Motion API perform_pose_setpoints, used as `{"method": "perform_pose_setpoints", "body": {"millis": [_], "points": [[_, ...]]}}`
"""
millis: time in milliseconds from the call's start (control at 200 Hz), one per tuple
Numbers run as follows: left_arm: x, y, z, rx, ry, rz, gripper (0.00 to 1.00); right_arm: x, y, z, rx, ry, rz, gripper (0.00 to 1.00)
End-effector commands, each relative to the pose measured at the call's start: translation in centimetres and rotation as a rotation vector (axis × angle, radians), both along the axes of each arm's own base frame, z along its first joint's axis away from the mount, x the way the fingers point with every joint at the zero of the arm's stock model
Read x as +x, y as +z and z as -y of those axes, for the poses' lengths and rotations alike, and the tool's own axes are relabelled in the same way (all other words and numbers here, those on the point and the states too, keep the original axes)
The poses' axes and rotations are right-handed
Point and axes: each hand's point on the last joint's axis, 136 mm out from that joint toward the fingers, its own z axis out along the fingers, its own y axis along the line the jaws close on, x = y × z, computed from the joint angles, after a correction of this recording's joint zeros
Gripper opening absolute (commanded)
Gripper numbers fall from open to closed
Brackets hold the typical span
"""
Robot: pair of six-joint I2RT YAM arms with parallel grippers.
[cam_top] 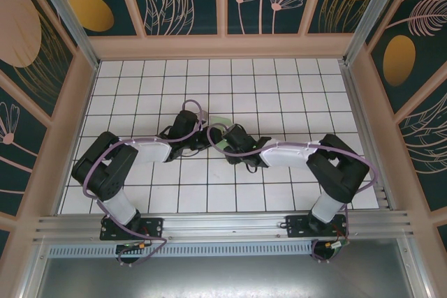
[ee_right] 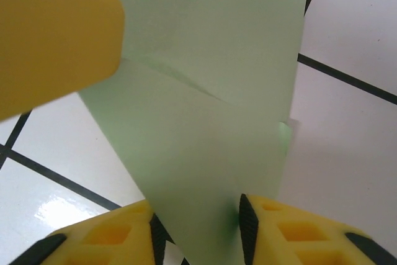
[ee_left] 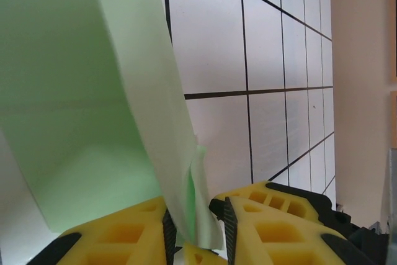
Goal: Fold a paper plane with a square sheet of paper (fold left side to right side)
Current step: Fourth fold the wing at the center of the table.
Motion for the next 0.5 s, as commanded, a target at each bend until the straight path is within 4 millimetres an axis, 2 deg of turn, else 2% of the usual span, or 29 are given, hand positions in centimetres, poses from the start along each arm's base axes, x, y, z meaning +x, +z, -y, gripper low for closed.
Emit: {"method": "perform_pose_setpoints", "body": {"millis": [0,235,415,495], "points": [[0.6,1.6,0.2,-0.007,0.013,0.033,0.34,0.1,0.0,-0.1,-0.022,0.005,0.009,0.34],[0.4,2.2,-0.8,0.03,0.031,0.058,0.47,-0.5,-0.8,-0.1,-0.02,0.011,-0.023,0.2],[0.3,3.0,-2.4,0.053,0.065,0.074,0.61,-0.9,-1.1,-0.4,-0.005,0.025,-0.046,0.16],[0.2,3.5,-3.4,0.046,0.087,0.084,0.63,-1.0,-1.3,-0.7,0.003,0.032,-0.058,0.14]]}}
